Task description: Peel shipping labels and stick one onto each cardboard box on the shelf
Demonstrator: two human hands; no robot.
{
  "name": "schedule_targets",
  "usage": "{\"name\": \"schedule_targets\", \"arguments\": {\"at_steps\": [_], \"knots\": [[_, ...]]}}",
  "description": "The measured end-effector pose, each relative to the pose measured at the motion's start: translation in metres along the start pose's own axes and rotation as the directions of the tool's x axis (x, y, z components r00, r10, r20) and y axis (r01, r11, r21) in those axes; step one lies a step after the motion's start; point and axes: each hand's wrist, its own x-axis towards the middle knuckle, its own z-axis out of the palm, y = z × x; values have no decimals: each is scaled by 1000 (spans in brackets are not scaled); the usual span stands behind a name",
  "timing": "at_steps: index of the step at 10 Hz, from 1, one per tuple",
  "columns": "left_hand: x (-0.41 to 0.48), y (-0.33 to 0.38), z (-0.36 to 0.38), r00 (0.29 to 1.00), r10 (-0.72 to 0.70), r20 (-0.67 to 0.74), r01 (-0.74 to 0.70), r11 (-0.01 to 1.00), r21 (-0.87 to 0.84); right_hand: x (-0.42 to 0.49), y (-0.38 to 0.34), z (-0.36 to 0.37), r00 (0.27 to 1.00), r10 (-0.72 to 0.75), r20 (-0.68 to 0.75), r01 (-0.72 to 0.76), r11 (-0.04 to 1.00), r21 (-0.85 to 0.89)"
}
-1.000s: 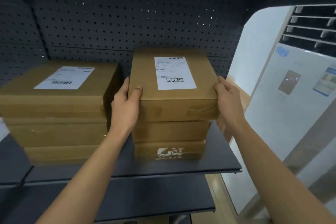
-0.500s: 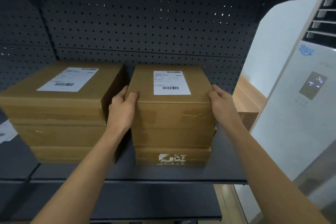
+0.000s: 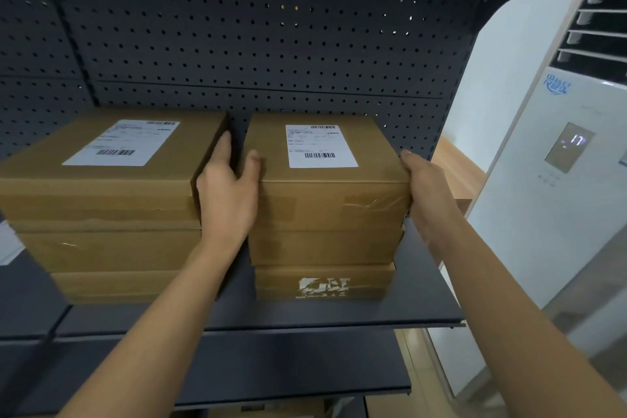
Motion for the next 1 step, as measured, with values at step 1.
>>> {"name": "schedule_targets", "arguments": {"at_steps": [1], "knots": [[-19,-2,-12,946,310,-97,-309,951,27,-45,17,-13,934,-310,-178,269,938,-220]]}}
